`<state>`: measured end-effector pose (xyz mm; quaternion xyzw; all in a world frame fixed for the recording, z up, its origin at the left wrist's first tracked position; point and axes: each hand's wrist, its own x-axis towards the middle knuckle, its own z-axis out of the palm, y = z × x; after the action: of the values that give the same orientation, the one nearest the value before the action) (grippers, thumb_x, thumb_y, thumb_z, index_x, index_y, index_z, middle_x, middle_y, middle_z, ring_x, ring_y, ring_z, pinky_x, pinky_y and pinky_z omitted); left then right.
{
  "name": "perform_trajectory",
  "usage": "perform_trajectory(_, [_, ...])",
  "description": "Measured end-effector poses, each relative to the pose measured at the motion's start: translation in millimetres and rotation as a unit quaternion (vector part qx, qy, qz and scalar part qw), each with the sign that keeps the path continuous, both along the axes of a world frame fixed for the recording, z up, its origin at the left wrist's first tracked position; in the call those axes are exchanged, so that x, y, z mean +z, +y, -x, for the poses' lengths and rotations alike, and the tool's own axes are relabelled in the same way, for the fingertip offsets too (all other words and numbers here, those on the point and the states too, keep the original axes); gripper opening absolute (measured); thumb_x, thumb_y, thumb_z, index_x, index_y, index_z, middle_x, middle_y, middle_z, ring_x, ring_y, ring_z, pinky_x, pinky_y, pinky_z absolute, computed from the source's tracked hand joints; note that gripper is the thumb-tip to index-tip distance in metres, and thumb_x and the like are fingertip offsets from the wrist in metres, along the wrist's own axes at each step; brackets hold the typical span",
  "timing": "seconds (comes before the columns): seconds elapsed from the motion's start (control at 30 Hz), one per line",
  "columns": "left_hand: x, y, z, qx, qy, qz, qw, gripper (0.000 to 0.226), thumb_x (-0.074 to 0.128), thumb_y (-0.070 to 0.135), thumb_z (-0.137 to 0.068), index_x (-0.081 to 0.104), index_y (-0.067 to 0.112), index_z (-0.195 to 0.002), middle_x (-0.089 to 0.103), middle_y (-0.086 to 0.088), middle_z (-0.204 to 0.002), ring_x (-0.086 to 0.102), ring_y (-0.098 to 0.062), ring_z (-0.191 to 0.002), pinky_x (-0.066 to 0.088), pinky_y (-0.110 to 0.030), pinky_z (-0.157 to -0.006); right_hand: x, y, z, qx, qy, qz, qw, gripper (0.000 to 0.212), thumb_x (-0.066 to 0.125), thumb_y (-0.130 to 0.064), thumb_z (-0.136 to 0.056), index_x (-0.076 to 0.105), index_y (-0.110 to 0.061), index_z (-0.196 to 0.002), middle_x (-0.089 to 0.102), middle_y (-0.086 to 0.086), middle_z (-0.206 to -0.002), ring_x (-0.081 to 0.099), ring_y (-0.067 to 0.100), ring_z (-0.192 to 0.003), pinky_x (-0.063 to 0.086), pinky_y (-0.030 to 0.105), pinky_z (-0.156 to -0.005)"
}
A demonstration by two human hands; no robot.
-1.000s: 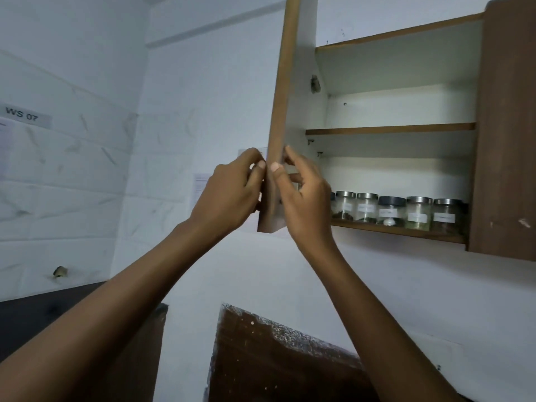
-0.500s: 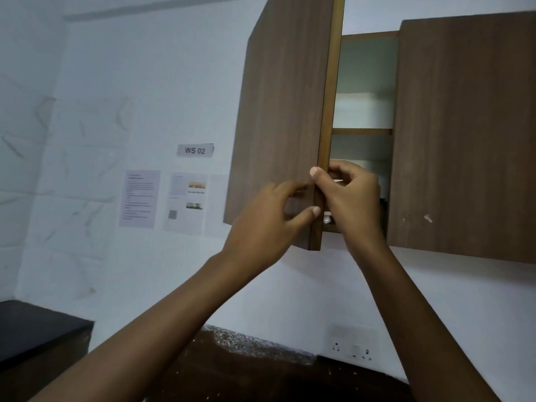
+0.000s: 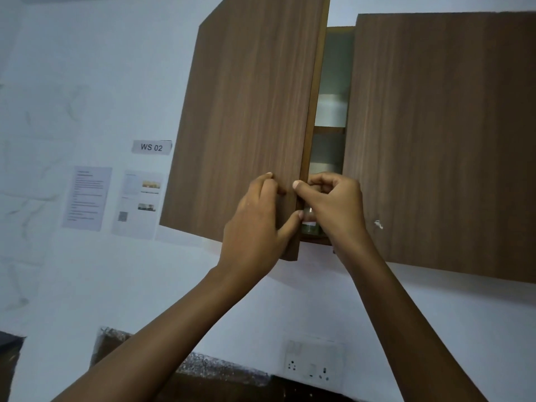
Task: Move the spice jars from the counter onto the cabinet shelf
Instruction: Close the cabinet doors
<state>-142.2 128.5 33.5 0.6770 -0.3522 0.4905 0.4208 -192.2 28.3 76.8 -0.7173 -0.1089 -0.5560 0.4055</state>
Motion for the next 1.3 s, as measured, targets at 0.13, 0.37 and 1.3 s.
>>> perform_trajectory(0.13, [3, -23, -10, 0.028, -0.017, -0.011, 0.999, 0.057, 0.061, 0.045, -0.084, 0.042, 0.022, -0.133, 0.041, 0.002, -0.140, 0.051, -0.017, -0.116, 0.049, -0.028, -0.083, -1, -23, -11, -0.019, 0.006, -0.004, 1.000, 0.020, 0.065, -0.017, -0.085, 0.056, -0.025, -0.068, 0.061, -0.003, -0.071, 0.064, 0.018, -0.076, 0.058, 0.042, -0.074])
perform_trajectory(0.37, [3, -61, -32, 0.076, -0.021, -0.052, 0.996, 0.065, 0.053, 0.050, -0.088, 0.029, 0.028, -0.144, 0.030, 0.000, -0.148, 0.039, -0.021, -0.129, 0.048, -0.031, -0.090, -5, -56, -34, -0.113, 0.003, -0.013, 0.994, 0.023, 0.062, -0.023, -0.087, 0.066, -0.009, -0.105, 0.061, 0.004, -0.095, 0.059, 0.015, -0.085, 0.052, 0.027, -0.076])
perform_trajectory(1.3, [-12, -146, -150, 0.115, -0.073, -0.210, 0.968, 0.069, 0.035, 0.054, -0.094, 0.001, 0.031, -0.149, -0.009, -0.005, -0.158, -0.007, -0.033, -0.145, 0.004, -0.060, -0.111, -32, -146, -154, -0.511, 0.093, 0.247, 0.818, 0.077, 0.049, -0.033, -0.094, -0.002, -0.013, -0.148, -0.009, 0.005, -0.157, -0.015, 0.021, -0.140, -0.003, 0.042, -0.114])
